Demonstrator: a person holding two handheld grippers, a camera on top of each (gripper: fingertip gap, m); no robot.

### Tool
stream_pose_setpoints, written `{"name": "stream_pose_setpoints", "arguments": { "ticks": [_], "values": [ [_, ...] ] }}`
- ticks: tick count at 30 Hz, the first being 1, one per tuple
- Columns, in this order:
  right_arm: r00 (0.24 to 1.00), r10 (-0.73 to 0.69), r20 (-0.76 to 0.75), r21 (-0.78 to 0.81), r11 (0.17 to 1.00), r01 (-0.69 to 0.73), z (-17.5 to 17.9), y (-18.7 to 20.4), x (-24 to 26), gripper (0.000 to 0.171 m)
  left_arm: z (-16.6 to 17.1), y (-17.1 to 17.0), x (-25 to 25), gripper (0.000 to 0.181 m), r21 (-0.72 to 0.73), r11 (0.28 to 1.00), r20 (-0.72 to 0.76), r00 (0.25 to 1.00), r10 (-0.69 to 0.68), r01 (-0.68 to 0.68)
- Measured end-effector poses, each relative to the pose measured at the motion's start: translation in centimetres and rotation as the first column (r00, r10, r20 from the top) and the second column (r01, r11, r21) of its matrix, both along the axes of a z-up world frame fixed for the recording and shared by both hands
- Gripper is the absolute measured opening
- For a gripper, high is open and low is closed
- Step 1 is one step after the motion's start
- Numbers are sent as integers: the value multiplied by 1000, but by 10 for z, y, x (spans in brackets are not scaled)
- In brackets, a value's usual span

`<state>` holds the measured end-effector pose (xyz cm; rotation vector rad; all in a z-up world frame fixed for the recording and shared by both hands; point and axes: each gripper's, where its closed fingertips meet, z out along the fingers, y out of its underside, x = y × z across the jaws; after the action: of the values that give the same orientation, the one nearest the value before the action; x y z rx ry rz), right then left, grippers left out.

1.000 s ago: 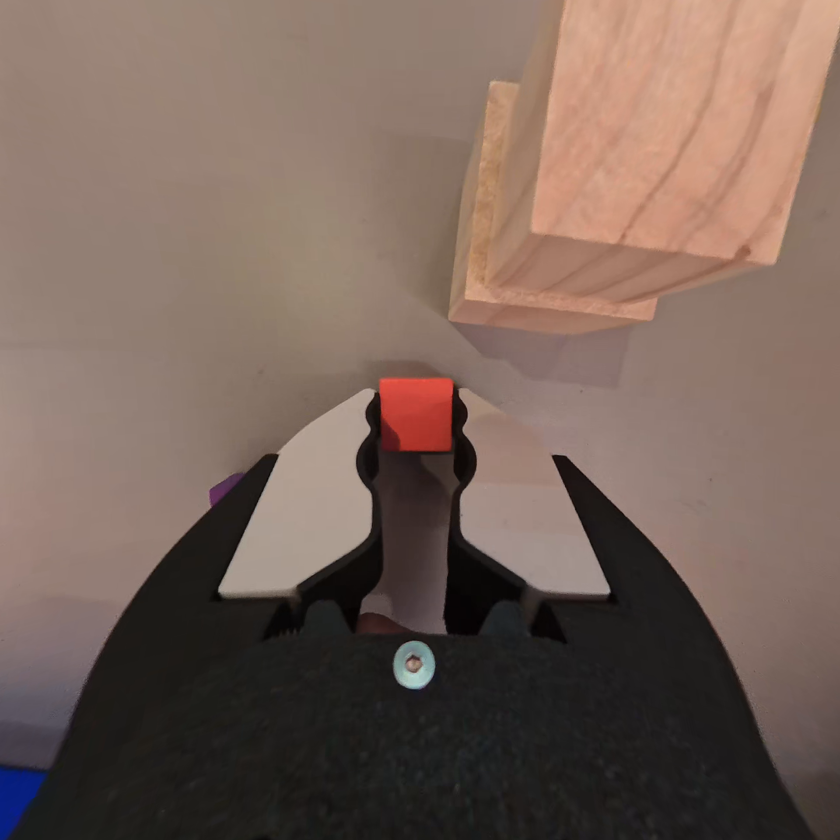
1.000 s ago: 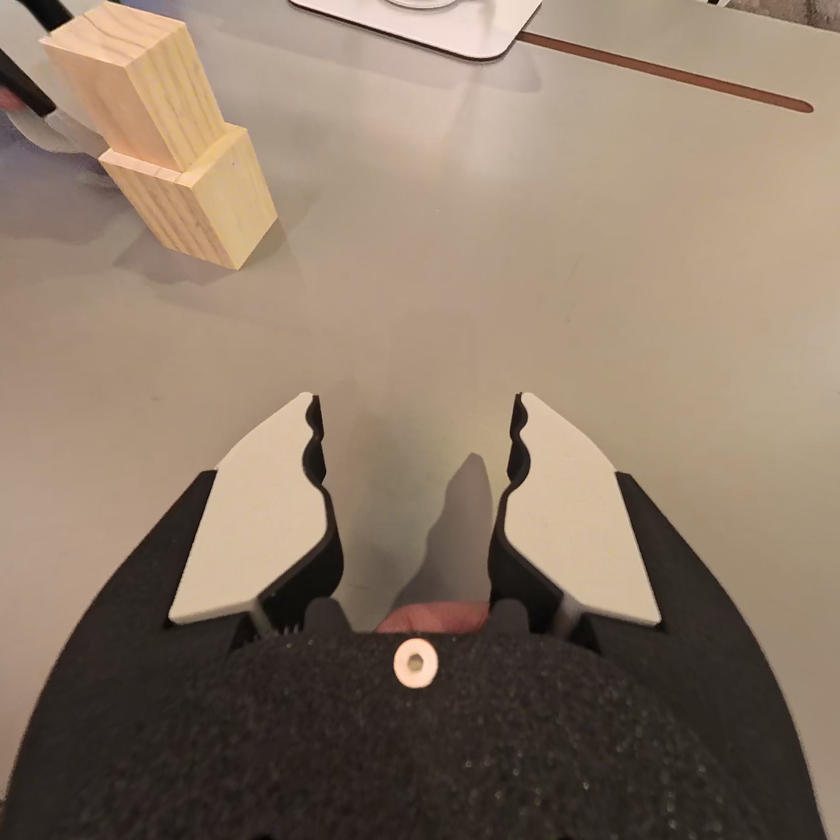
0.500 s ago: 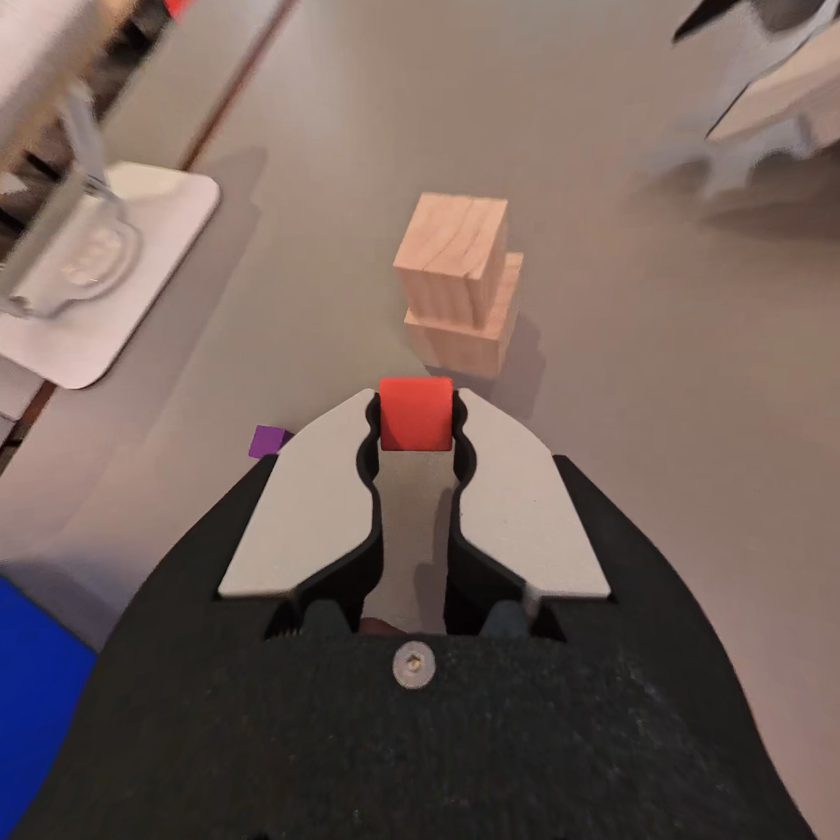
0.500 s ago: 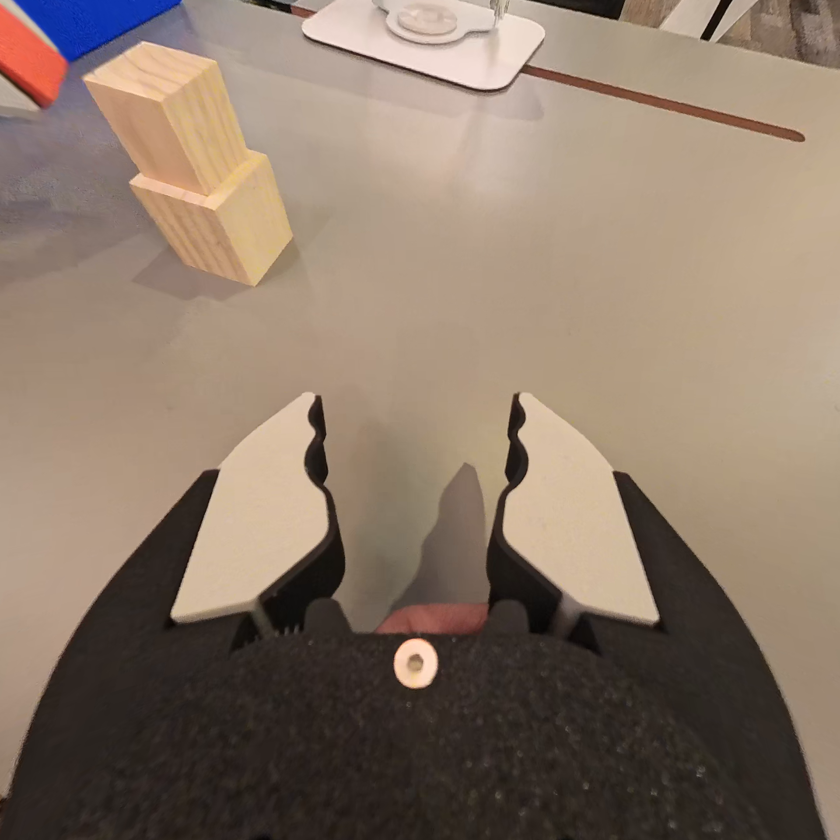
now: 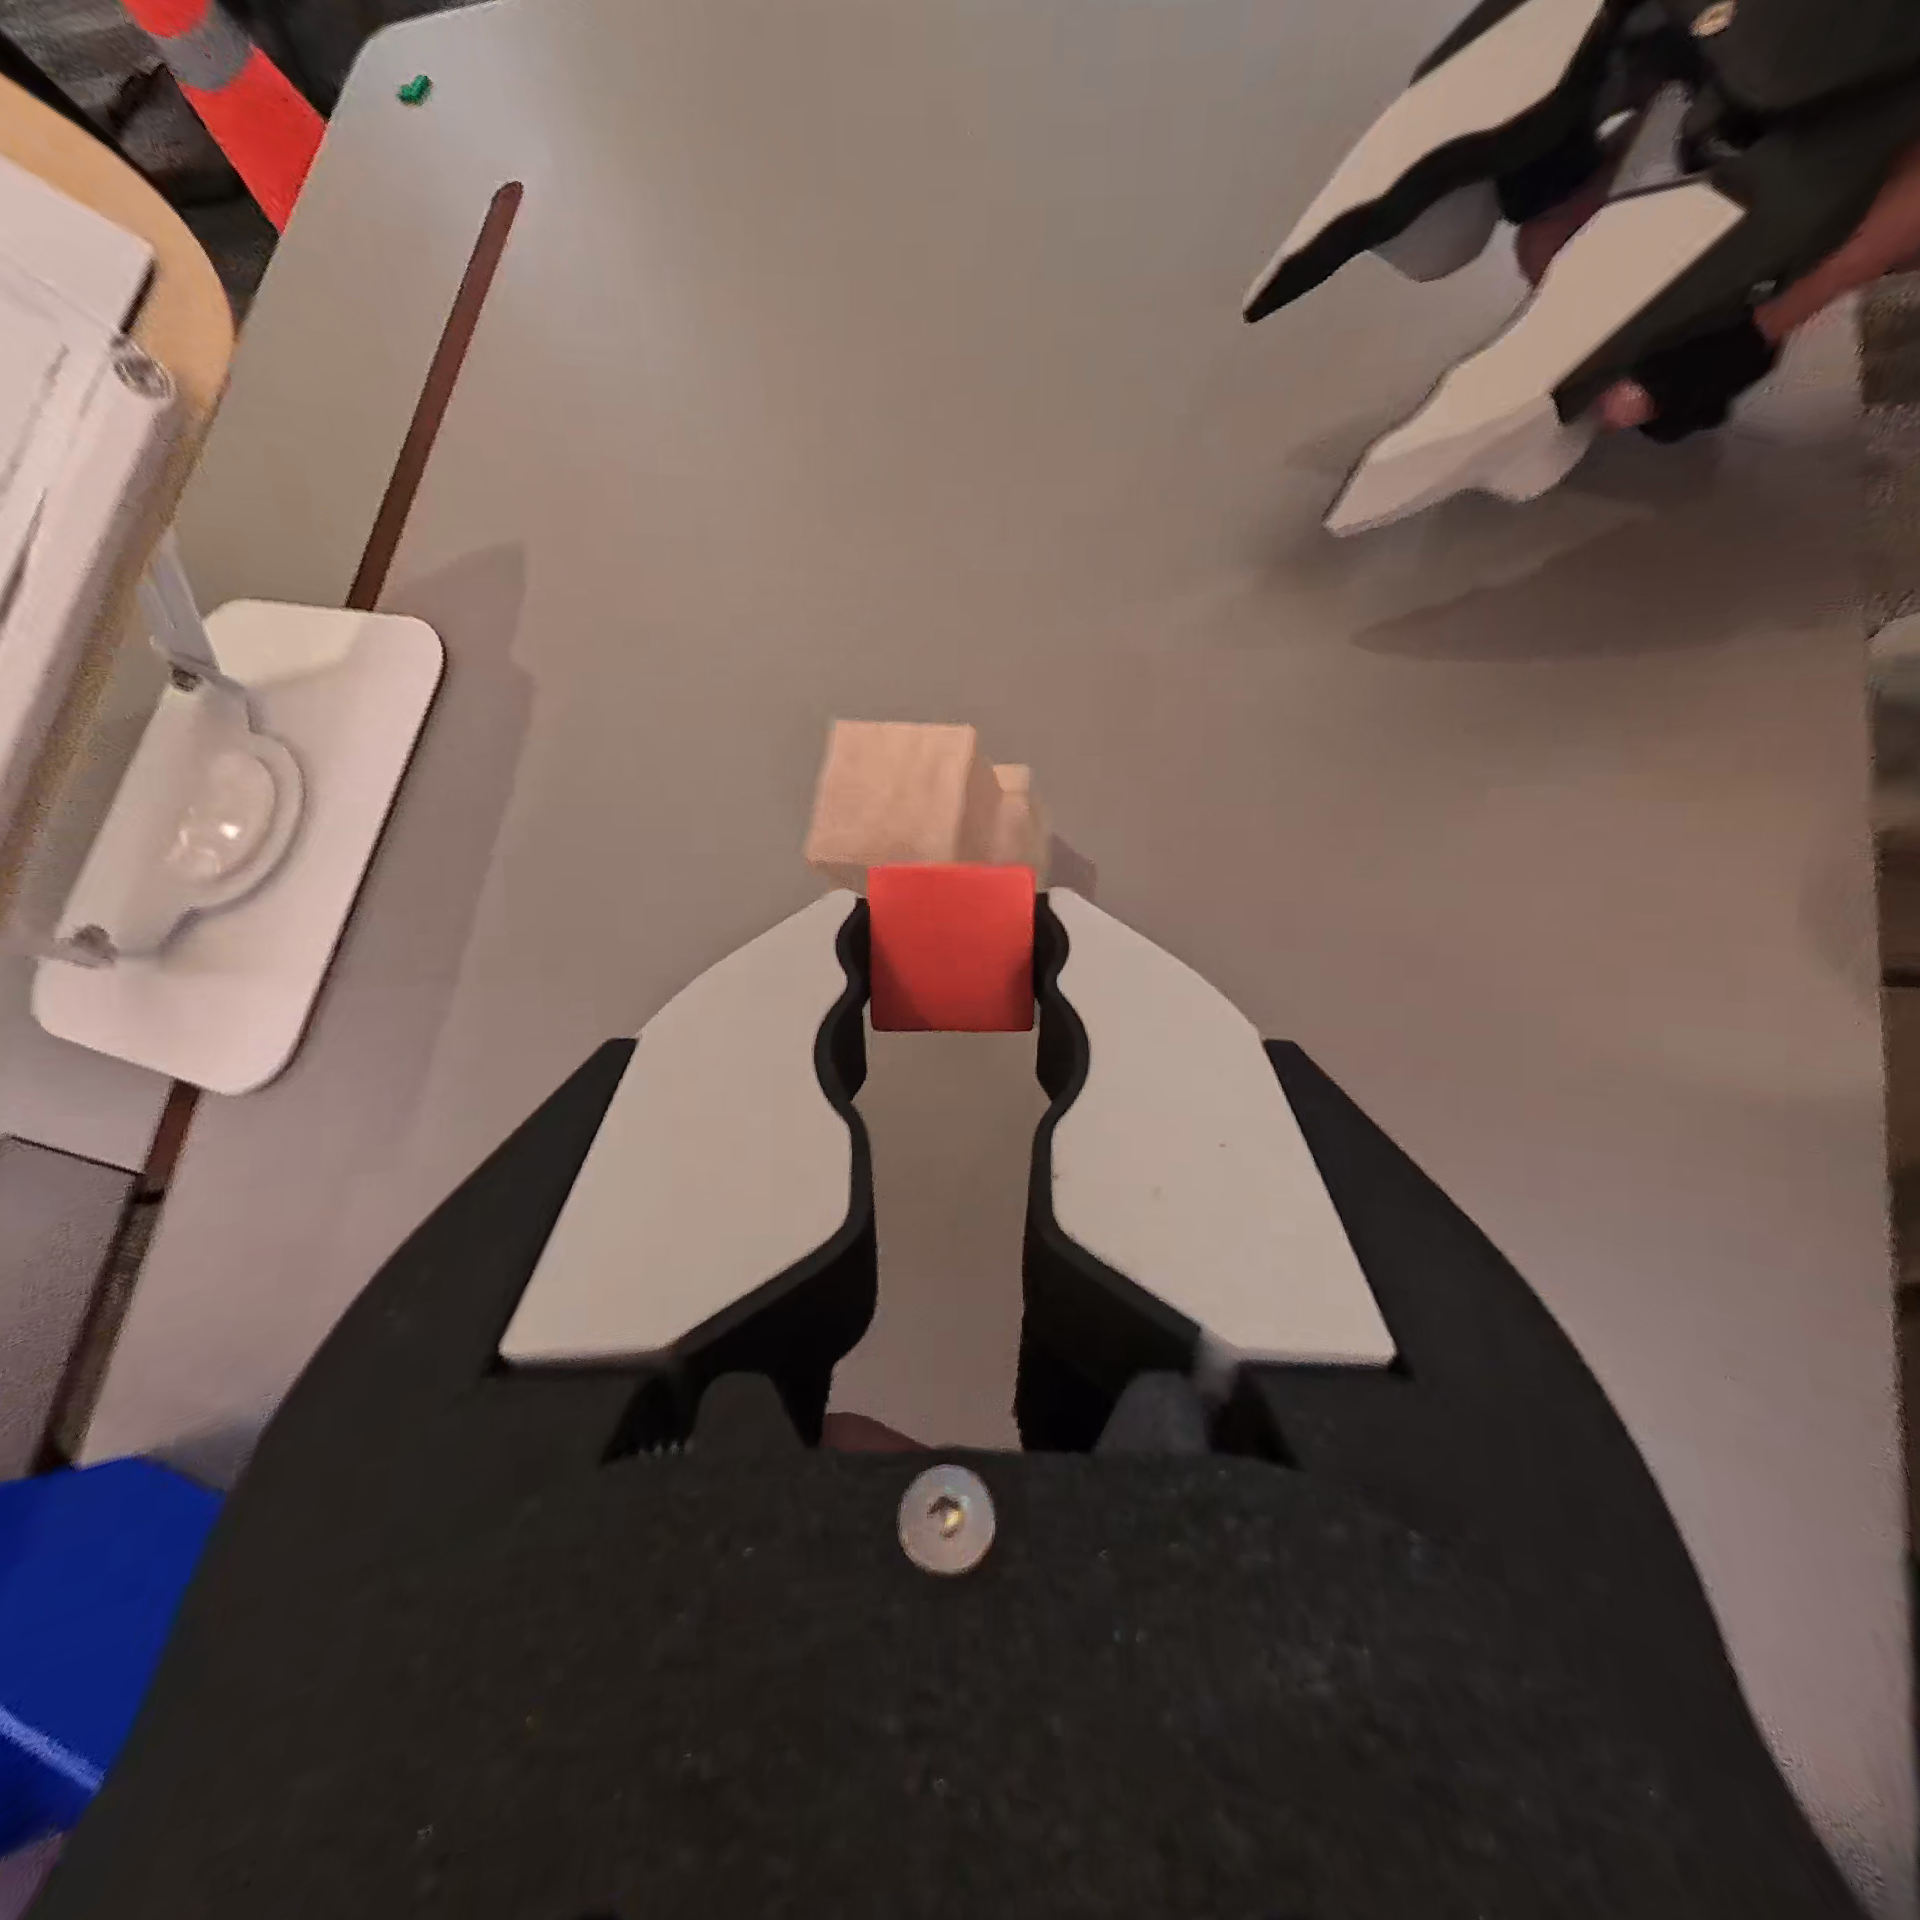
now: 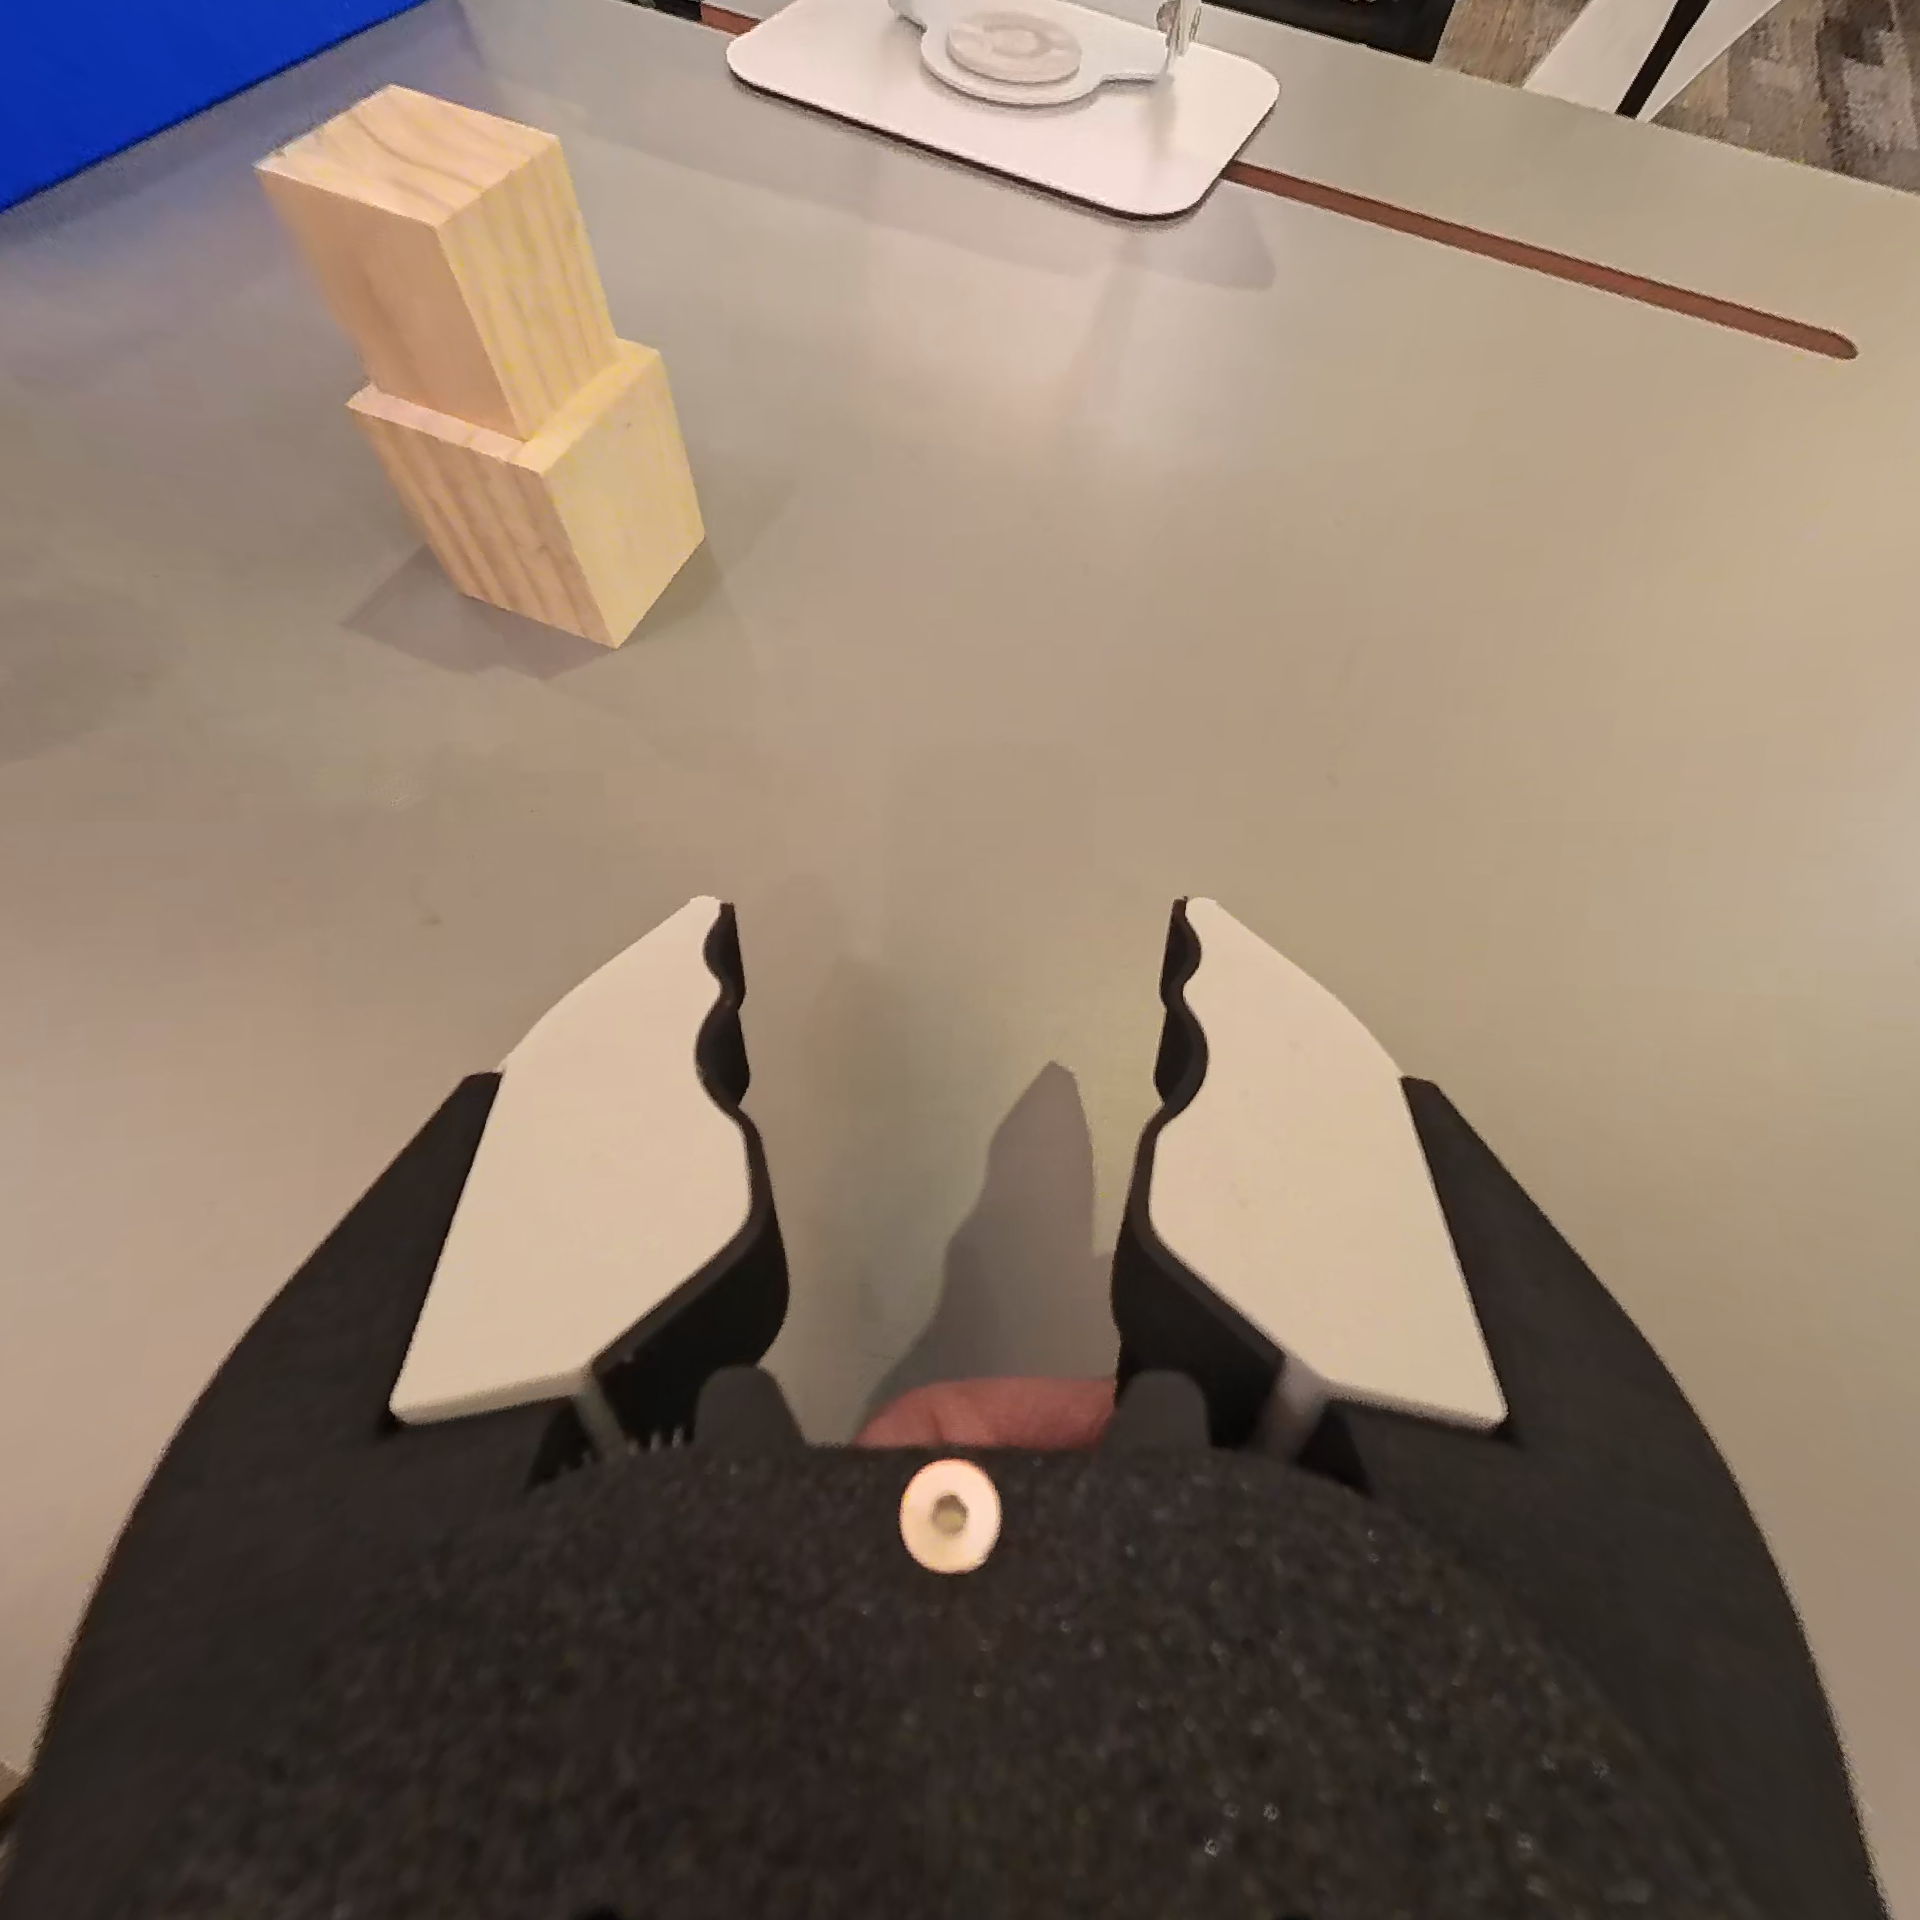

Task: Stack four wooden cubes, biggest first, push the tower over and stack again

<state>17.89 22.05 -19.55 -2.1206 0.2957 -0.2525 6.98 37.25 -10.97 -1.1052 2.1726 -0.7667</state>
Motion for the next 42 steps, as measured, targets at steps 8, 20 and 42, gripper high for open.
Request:
{"name": "stream_pose_setpoints", "arguments": {
  "ticks": [8,20,42],
  "values": [
    [1000,8,4,-5,1000,-8,0,0,-1,77,-18,3,49,29,-77,991,-254,959,-129,113],
    [1000,2,-3,-9,1000,-2,-2,-3,4,77,-40,1,56,29,-28,987,-332,929,-160,160],
    [1000,3,1,19,1000,-3,0,-1,4,77,48,33,-3,60,-223,941,325,890,319,-256]
  ]
}}
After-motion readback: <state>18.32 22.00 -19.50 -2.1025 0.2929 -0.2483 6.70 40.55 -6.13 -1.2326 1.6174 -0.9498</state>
